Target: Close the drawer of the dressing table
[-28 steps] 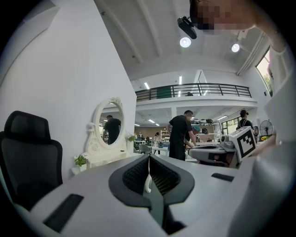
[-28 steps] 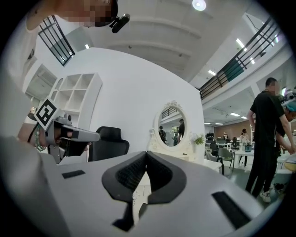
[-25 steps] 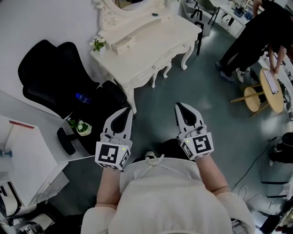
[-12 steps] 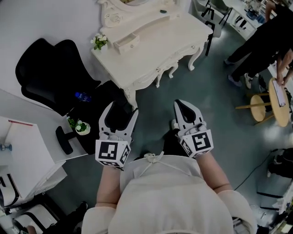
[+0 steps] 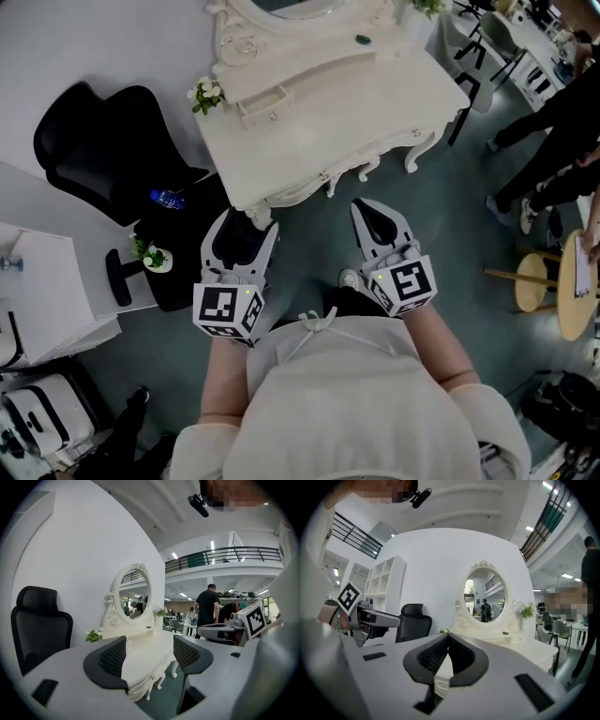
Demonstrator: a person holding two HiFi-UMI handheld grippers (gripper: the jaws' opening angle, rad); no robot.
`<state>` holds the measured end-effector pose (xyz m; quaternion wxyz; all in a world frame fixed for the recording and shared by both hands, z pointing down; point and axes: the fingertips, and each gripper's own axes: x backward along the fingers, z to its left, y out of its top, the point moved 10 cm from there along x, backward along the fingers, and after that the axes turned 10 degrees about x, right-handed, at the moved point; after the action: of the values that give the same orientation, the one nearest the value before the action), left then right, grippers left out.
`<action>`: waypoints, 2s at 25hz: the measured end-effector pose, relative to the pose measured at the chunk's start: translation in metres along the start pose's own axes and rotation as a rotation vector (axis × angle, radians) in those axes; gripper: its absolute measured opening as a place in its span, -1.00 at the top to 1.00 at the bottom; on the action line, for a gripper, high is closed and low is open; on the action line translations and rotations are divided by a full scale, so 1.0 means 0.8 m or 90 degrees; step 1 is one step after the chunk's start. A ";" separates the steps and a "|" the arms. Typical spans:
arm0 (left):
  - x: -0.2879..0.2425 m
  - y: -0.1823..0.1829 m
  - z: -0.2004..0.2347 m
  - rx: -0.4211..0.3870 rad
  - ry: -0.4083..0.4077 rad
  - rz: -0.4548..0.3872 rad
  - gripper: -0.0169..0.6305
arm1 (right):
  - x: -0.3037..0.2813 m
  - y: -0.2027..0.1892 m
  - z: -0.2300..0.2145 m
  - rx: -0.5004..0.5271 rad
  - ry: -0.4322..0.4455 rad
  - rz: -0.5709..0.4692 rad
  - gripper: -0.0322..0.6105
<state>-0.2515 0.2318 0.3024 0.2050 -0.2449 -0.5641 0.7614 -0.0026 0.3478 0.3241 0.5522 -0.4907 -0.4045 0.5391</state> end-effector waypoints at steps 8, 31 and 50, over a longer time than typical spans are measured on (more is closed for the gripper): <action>-0.086 -0.003 -0.047 0.027 0.106 -0.013 -0.04 | -0.053 -0.003 -0.107 0.023 0.121 -0.002 0.88; -0.311 -0.064 0.077 0.123 0.238 0.069 -0.04 | -0.298 -0.083 -0.207 0.015 0.230 0.063 0.88; -0.445 -0.149 0.191 0.209 0.288 0.193 0.18 | -0.484 -0.169 -0.221 -0.040 0.267 0.143 0.88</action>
<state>-0.0565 -0.0605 0.5044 0.2464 -0.4527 -0.3310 0.7904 0.1613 -0.0463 0.4541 0.5453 -0.6508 -0.2405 0.4703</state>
